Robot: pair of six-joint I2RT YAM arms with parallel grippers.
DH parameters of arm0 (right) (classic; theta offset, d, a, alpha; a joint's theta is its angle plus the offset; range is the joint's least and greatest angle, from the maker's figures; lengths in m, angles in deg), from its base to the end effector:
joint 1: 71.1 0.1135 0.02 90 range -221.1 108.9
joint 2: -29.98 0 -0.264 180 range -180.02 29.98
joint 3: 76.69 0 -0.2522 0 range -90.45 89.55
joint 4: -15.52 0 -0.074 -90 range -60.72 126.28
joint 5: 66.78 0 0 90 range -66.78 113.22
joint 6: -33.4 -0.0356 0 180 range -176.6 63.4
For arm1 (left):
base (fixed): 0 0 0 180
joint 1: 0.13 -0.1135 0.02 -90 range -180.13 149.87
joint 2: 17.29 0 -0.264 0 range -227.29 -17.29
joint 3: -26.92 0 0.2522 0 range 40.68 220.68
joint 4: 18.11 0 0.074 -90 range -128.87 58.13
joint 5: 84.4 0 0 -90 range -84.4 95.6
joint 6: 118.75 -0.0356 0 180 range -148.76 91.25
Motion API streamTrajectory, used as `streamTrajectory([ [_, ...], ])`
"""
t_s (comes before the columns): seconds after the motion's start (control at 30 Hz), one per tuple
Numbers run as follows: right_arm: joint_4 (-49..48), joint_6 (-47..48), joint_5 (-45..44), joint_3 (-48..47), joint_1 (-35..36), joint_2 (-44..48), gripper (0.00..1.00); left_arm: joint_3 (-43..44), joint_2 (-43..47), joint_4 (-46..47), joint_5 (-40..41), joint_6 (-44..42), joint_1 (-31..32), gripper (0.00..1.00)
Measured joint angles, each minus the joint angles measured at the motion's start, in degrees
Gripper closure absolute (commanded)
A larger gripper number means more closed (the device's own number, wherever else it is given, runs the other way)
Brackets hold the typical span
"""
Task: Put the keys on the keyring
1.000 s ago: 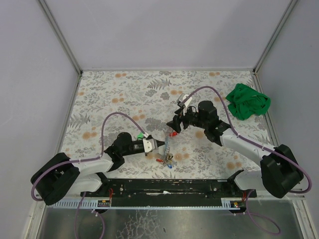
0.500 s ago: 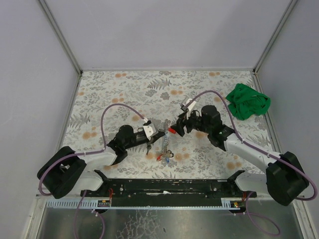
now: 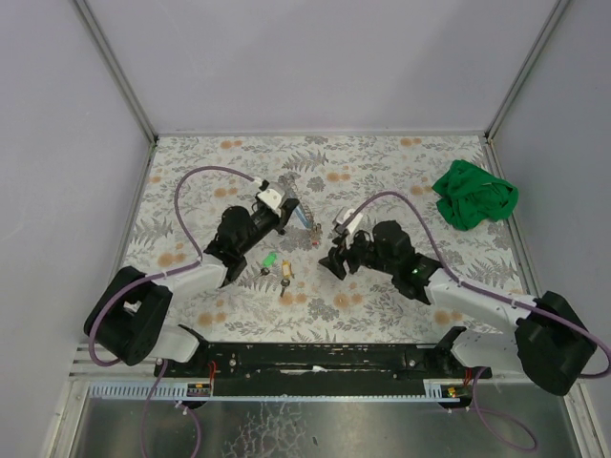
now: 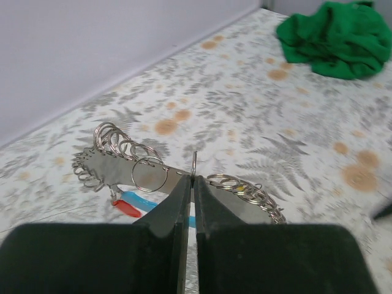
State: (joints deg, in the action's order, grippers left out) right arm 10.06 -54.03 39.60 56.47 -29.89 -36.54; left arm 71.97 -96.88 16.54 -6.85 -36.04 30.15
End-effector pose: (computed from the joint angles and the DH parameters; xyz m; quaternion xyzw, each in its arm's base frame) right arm 0.1868 0.1770 0.2441 -0.3724 0.6922 0.3072 0.5365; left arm 0.2455 -0.1523 0.2304 0.2988 0.6401 -0.2153 0.6742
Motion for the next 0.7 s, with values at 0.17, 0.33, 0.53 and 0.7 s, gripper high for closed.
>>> streamTrajectory([
  [0.17,-4.0,-1.1,-4.7,0.0,7.9,-8.4,0.39,1.5,-0.5,-0.9,4.8,0.0,-3.4,1.00],
  [0.33,-7.7,-4.0,-9.1,-1.3,11.8,-19.0,0.40,0.3,-0.1,-2.0,8.2,0.0,-6.1,1.00],
  [0.53,-14.0,-6.4,-14.3,-6.3,16.3,-30.3,0.37,-2.1,0.6,-2.7,10.0,0.0,-8.3,1.00],
  [0.7,-17.0,-7.9,-17.3,-8.6,17.3,-35.9,0.36,-2.9,0.6,-2.8,10.1,0.2,-8.6,1.00],
])
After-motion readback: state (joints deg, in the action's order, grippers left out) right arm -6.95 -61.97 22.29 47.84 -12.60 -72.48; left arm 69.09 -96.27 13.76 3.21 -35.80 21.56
